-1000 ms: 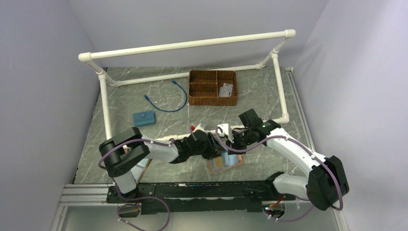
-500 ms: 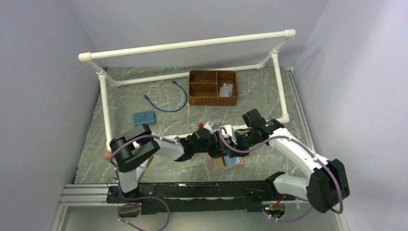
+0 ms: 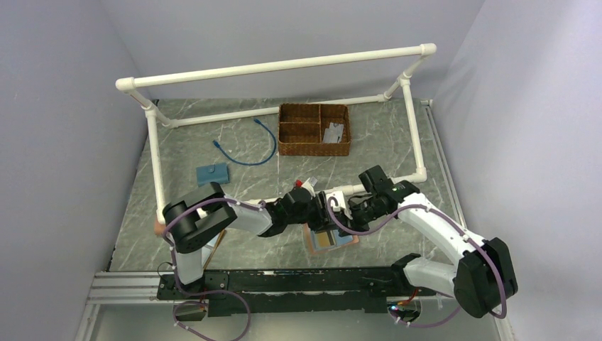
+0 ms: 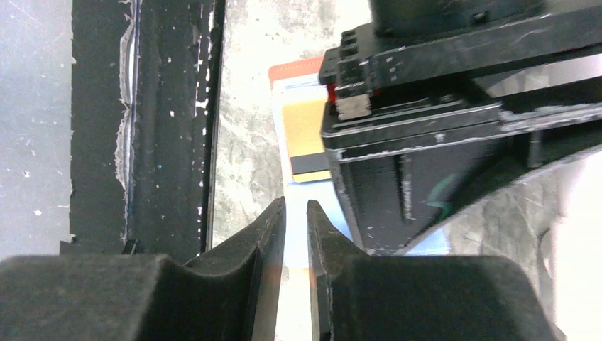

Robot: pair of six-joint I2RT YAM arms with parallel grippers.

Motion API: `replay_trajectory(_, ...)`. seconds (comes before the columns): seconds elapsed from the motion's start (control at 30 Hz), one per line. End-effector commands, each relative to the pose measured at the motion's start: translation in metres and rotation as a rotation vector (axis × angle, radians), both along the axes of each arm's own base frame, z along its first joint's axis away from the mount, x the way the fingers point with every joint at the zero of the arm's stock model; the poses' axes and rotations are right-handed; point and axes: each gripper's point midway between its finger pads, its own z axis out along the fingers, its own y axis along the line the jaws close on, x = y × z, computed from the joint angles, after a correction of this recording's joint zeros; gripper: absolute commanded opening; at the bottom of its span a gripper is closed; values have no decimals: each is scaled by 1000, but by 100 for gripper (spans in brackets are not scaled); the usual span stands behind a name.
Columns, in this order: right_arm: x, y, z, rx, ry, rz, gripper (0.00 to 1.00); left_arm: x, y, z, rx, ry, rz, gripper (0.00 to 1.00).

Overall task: Take the credit cards out of the card holder
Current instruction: Remove the credit card from the card holder.

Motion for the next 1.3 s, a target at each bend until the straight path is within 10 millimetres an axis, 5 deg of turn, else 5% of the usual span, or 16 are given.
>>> replay_trajectory(0.0, 10, 2, -6, 34, -110, 28, 19, 7, -9, 16, -50, -45, -17, 55)
replay_trajectory(0.23, 32, -7, -25, -45, -190, -40, 12, 10, -2, 21, -40, -61, 3, 55)
replay_trajectory(0.6, 34, -9, -36, -84, -141, -55, 3, 9, 26, 22, 45, -107, 39, 55)
replay_trajectory(1.0, 29, -5, -33, -102, -23, -56, 5, 0, 86, 23, 206, -164, 117, 56)
replay_trajectory(1.1, 29, 0, -28, -100, 30, -77, 6, -2, 101, 32, 205, -198, 140, 61)
replay_trajectory(1.27, 25, 12, -17, -56, 139, -93, 6, -3, 121, 42, 146, -238, 210, 83)
